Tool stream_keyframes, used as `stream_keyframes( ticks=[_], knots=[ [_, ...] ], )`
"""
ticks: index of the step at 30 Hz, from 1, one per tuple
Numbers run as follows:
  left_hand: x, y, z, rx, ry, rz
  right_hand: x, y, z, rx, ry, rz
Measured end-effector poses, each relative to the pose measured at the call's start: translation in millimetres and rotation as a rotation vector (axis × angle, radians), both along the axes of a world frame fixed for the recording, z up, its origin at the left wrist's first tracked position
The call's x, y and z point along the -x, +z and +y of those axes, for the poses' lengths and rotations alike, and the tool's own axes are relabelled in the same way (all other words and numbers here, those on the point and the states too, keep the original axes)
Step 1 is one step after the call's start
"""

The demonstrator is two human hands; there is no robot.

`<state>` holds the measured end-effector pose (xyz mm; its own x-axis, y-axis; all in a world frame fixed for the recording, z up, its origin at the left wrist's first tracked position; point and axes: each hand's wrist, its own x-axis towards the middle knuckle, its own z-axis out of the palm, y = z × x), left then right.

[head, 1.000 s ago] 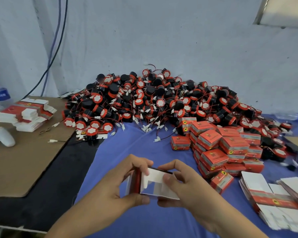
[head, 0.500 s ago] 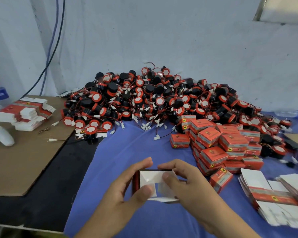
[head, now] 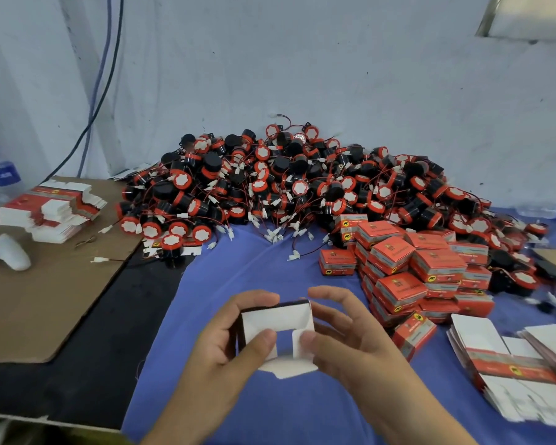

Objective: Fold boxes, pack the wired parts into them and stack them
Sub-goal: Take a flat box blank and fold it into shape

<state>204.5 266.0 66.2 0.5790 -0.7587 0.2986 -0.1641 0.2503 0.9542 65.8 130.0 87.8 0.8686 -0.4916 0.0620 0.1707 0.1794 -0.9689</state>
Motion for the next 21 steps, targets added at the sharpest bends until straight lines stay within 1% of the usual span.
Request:
stream_keyframes(
  ticks=[1, 3, 4, 5, 8, 9, 11, 12, 14, 15, 16, 18, 21],
  knots=[
    [2, 2, 0, 0.006, -0.016, -0.043, -1, -1, 2, 0.046, -0.017, -0.014],
    [5, 5, -1, 0.025, -0.014, -0.110, -3, -3, 4, 0.235, -0.066, 0.000],
    [5, 6, -2, 0.040, -0.010, -0.113, -3, -3, 5, 0.323, -0.072, 0.005],
    [5, 7, -2, 0.056, -0.010, -0.078, -2, -4, 6, 0.379, -0.059, 0.003],
    [-1, 6, -1, 0.040, 0.056, 0.060, 6, 1, 2, 0.351, 0.076, 0.022],
    [-3, 7, -1, 0.025, 0.065, 0.088, 8, 1, 1, 0.385, 0.108, 0.045],
    [-1, 9, 0, 0.002, 0.037, 0.056, 8, 3, 4, 0.476, 0.042, 0.054],
    [2, 11, -1, -0.002, 0.021, 0.008, 5, 2, 7, 0.463, -0.039, 0.025],
    [13, 14, -3, 0.019, -0.001, -0.045, 0, -1, 14, 0.339, -0.193, -0.030],
    [19, 15, -4, 0.036, -0.002, -0.057, -2, -3, 17, 0.271, -0.236, -0.043],
    [24, 15, -5, 0.053, 0.012, -0.090, -3, -4, 18, 0.229, -0.269, -0.051],
    [32, 15, -8, 0.061, 0.079, -0.185, -4, -5, 21, 0.217, -0.299, -0.047],
    [39, 13, -12, 0.078, 0.155, -0.197, -4, -5, 24, 0.224, -0.310, -0.049]
  ],
)
